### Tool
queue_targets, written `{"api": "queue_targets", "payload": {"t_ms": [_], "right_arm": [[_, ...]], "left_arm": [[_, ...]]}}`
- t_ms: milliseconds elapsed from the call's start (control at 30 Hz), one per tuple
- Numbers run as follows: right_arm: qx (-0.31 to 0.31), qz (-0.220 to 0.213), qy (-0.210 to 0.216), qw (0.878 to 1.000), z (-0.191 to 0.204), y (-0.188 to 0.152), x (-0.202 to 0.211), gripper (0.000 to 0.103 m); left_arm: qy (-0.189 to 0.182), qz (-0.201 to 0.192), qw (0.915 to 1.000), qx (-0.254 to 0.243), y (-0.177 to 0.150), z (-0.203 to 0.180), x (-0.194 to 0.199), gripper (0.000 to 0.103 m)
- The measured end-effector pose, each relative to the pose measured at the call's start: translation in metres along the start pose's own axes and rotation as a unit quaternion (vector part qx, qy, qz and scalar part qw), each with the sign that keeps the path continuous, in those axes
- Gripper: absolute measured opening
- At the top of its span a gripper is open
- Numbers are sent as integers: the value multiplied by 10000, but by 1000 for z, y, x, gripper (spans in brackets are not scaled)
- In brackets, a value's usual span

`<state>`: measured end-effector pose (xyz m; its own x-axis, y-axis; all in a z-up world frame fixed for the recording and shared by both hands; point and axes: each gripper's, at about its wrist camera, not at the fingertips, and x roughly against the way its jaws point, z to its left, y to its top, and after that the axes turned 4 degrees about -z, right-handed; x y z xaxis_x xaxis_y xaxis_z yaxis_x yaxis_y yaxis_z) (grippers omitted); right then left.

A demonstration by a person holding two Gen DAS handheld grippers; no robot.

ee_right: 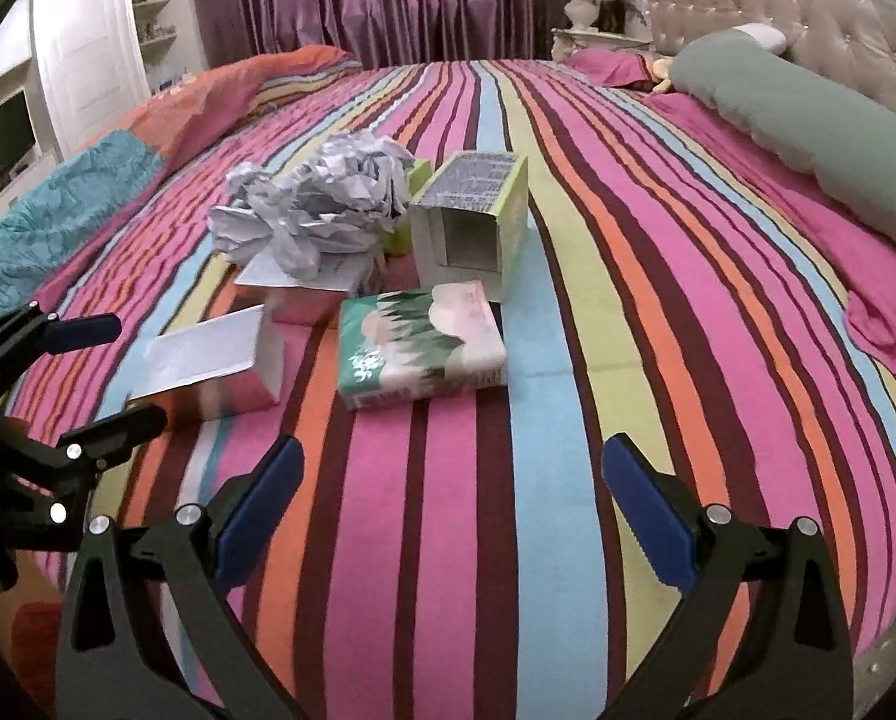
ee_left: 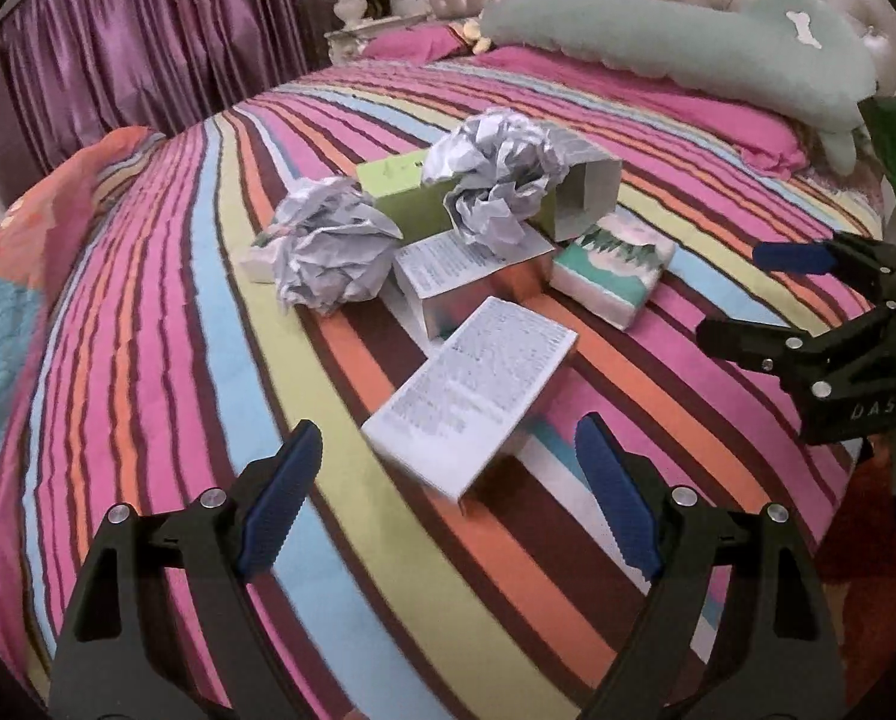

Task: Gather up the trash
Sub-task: 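Grasp the white printed leaflet with the left tool while the right tool grasps the green tissue pack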

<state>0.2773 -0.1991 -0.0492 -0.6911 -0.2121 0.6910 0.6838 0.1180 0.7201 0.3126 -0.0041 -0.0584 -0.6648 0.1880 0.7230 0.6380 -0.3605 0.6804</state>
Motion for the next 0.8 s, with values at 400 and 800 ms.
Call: {"api": "queue_targets", "payload": {"t_ms": [400, 800], "right_arm": [[414, 94, -17, 9991, 8, 23, -38, 95], [366, 341, -298, 9983, 16, 27, -59, 70]], "left_arm": [[-133, 378, 9989, 230, 17, 4, -48, 84], [406, 666, 9824, 1696, 11, 33, -56, 47]]}}
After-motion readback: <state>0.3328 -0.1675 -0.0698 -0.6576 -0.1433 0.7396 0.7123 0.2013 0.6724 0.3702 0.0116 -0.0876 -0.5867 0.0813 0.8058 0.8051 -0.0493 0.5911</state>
